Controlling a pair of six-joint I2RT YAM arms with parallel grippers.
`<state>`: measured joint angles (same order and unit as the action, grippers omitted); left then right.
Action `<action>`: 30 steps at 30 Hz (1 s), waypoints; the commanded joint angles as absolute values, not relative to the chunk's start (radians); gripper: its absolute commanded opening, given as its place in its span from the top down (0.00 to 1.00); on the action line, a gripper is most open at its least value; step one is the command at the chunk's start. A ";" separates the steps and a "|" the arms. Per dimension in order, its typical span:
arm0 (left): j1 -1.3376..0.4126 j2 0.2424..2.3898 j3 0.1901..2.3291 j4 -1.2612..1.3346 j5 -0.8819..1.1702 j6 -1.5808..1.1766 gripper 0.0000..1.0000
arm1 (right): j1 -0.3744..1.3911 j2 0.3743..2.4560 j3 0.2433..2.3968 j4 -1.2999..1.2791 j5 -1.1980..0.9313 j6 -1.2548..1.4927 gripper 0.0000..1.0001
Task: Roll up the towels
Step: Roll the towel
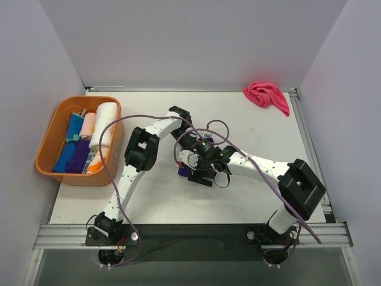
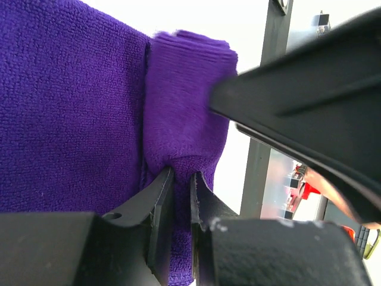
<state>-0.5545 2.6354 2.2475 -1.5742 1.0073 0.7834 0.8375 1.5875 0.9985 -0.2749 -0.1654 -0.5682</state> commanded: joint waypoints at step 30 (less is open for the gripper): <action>-0.421 2.275 1.870 -1.085 0.851 0.523 0.48 | 0.692 1.960 1.310 -0.755 -0.623 -0.650 1.00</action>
